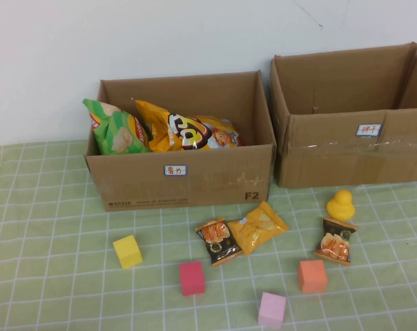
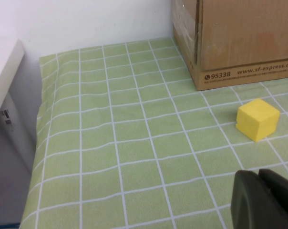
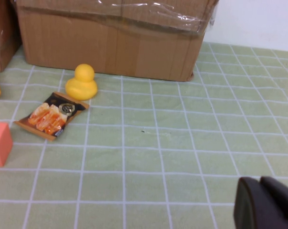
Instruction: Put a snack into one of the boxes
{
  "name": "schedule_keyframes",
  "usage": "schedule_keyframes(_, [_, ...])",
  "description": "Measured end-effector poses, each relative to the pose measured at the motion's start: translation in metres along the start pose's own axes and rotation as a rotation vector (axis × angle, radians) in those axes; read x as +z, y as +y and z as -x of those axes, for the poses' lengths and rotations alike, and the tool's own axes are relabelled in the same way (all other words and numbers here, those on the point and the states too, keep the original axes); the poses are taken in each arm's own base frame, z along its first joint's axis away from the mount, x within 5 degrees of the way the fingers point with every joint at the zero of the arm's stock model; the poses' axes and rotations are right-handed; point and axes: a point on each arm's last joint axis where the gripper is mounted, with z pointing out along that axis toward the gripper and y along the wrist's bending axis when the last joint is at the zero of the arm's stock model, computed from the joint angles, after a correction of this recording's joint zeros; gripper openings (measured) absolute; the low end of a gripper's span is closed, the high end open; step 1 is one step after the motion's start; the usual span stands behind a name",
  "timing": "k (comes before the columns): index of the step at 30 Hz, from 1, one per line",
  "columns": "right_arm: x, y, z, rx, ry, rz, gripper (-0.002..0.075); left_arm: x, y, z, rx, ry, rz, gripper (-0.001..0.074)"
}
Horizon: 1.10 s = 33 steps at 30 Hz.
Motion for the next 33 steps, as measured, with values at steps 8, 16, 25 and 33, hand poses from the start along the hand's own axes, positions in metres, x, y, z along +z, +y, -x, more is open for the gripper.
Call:
schedule_keyframes(8, [0.0,-0.001,0.0,-0.013,0.001,-0.006,-0.0002,0.0,0.0,0.0,0.002,0.0,0.001,-0.0001])
schedule_keyframes(16, [0.0,-0.001,0.0,-0.009,0.001,-0.005,-0.0002,0.0,0.0,0.0,0.003,0.0,0.001,-0.0001])
schedule_keyframes(25, [0.0,-0.002,0.01,0.008,-0.131,-0.023,-0.0002,0.0,0.001,0.007,0.003,-0.098,0.011,-0.0001])
schedule_keyframes(33, [-0.019,-0.011,0.054,0.032,-0.673,-0.119,-0.0002,-0.014,0.005,0.049,-0.028,-0.586,0.046,-0.0001])
